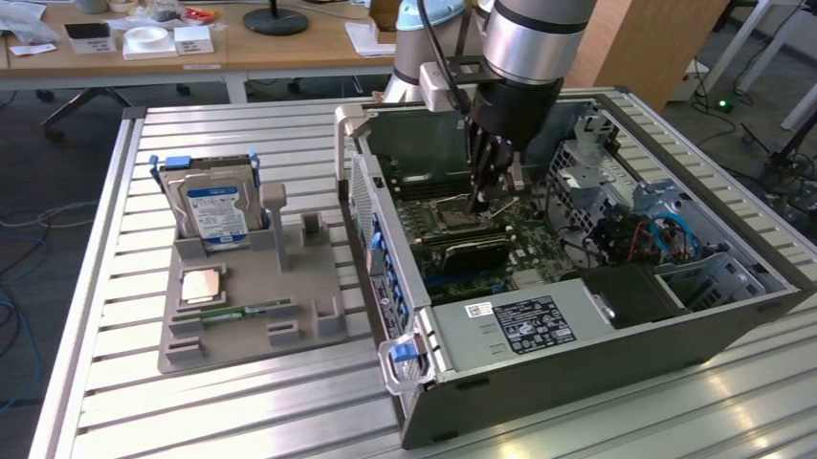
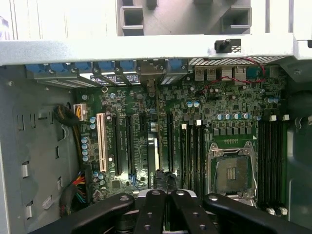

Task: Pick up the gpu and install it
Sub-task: 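Press down on the gpu until it lock into place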

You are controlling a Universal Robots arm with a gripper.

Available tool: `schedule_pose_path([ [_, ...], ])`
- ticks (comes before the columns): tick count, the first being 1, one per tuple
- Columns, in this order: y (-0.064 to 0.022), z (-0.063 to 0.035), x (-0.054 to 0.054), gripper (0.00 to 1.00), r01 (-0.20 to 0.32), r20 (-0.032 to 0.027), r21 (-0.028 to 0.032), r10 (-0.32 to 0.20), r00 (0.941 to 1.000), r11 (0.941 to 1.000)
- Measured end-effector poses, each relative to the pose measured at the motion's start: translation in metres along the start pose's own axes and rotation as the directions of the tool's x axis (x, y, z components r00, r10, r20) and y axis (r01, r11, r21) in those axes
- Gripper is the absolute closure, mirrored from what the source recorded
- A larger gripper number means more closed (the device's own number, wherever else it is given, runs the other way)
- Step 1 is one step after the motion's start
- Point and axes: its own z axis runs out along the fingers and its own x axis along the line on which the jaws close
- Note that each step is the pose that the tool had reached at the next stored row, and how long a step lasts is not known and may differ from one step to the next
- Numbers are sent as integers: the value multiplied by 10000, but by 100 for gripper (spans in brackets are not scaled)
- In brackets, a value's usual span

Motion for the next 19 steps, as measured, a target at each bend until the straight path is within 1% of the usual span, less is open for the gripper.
schedule_pose_path([
  [5, 0, 10, 0, 89, 0, 0, 1, 0, 10000, 10000],
  [19, 2, 259, 9, 89, -4, -11, 0, 4, 10000, 10000],
])
